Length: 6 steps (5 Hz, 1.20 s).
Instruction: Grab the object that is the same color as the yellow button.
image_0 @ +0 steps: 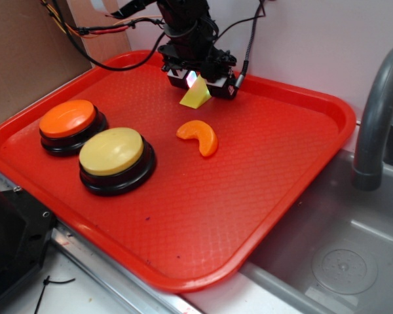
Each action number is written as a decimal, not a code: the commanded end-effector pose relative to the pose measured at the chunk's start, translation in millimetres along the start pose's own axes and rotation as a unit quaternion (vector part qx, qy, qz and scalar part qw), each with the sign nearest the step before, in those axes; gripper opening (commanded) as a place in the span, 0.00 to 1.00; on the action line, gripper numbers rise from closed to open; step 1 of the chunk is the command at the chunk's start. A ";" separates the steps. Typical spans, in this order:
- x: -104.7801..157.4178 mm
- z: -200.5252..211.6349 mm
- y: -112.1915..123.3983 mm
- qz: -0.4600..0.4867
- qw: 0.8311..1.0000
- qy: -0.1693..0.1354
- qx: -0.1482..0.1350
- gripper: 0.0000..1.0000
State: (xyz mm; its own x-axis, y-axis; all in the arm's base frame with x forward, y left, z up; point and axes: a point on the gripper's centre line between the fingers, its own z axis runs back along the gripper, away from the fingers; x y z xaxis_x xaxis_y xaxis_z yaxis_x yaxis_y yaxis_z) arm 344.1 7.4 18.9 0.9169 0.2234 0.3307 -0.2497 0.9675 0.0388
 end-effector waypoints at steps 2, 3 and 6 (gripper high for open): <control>10.8 75.6 18.0 -0.005 0.995 0.096 0.024 0.00; 1.0 111.9 24.2 0.007 0.995 0.098 0.028 0.00; -56.9 205.2 60.6 0.053 0.997 0.057 0.004 0.00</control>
State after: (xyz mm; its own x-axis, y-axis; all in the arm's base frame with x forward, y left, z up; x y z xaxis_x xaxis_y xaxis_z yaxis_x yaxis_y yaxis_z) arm 211.3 24.9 184.4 0.9255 0.3297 0.1865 -0.3403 0.9399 0.0273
